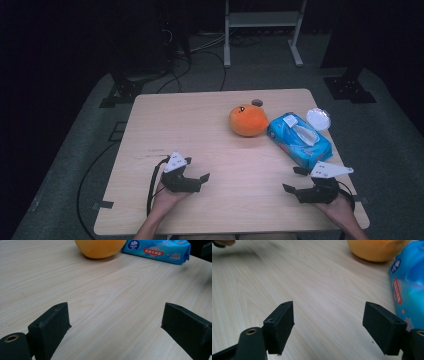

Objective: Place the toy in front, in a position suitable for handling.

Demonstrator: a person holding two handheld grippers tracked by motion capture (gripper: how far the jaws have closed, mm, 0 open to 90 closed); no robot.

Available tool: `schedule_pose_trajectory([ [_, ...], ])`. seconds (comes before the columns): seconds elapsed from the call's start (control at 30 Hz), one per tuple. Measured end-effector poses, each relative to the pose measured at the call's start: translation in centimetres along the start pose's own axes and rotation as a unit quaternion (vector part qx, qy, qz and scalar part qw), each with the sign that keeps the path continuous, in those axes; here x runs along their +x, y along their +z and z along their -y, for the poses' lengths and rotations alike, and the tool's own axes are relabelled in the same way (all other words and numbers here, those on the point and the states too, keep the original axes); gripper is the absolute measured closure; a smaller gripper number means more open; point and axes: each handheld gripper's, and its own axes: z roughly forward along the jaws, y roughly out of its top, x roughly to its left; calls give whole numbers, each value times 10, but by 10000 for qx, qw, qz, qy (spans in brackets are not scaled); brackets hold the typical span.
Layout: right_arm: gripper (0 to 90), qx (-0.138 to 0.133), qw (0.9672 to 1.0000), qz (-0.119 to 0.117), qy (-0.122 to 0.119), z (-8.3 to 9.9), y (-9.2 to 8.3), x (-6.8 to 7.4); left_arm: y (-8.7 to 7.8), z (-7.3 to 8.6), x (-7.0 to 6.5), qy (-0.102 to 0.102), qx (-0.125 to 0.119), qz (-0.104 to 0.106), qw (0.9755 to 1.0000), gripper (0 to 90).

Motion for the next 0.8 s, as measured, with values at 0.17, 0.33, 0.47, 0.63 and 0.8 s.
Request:
schedule_pose_trajectory([
  [0.17,232,-24,9998,-125,-144,-21,7,0,-2,1,2,15,16,-64,10000,75],
  [0.33,208,-76,9992,-298,-237,-48,18,-6,-5,1,2,215,48,-193,9996,75],
  [0.47,208,-206,9983,-293,-454,-73,28,-9,-8,1,3,195,-10,-214,9996,75],
  [0.63,208,-238,9976,-341,-545,-98,43,-17,-10,1,6,207,-36,-293,9993,75],
  [0.8,208,-255,9953,-398,-847,-132,63,-29,-12,2,9,127,-67,-353,9993,76],
])
